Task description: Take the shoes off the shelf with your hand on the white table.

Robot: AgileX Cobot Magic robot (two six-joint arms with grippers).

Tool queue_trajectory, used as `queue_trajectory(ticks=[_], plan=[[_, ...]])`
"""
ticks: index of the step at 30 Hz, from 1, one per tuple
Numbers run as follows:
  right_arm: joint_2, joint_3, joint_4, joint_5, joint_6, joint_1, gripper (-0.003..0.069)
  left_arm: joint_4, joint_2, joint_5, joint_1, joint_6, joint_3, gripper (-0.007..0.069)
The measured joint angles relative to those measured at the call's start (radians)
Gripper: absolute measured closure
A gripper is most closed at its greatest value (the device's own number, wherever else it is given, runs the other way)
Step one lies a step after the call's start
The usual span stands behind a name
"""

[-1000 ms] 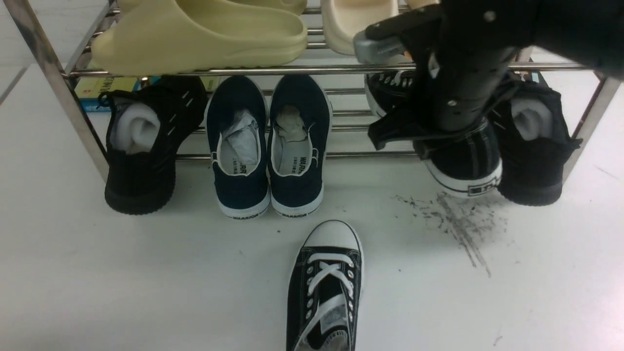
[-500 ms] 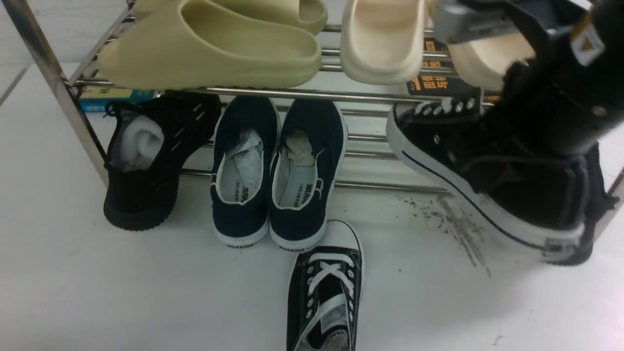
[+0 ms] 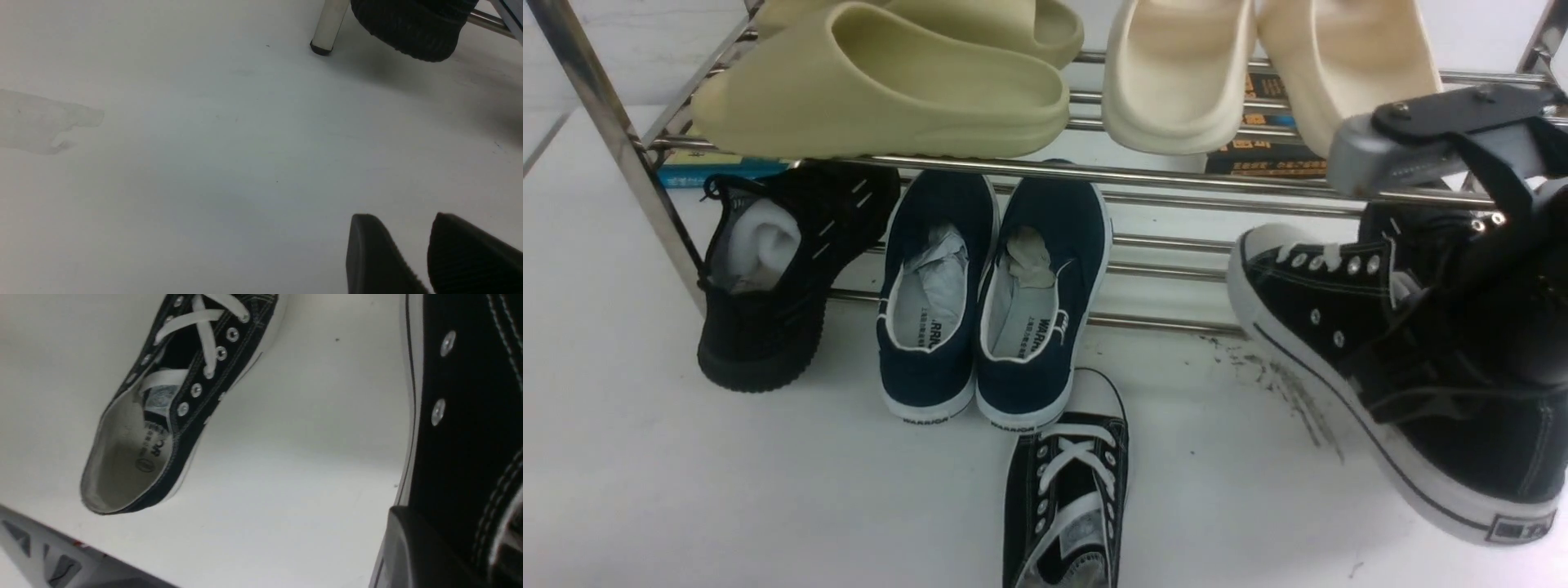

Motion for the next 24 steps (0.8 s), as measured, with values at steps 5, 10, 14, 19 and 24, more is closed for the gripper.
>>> queue_trajectory(ticks=[5,10,14,19,24], plan=[[0.001,0.018,0.028,0.03,0.011,0.081,0.0643,0.0,0.0,0.0,0.0,0.0,0.0,0.0385],[0.001,0.058,-0.017,0.031,0.143,0.302,0.0643,0.0,0.0,0.0,0.0,0.0,0.0,0.0385],[0.001,0.102,-0.117,0.001,0.345,0.463,0.0642,0.0,0.0,0.0,0.0,0.0,0.0,0.0385],[0.006,0.175,-0.324,-0.059,0.617,0.555,0.0641,0.0,0.0,0.0,0.0,0.0,0.0,0.0385],[0.072,0.256,-0.516,-0.165,0.866,0.561,0.0638,0.0,0.0,0.0,0.0,0.0,0.0,0.0385]])
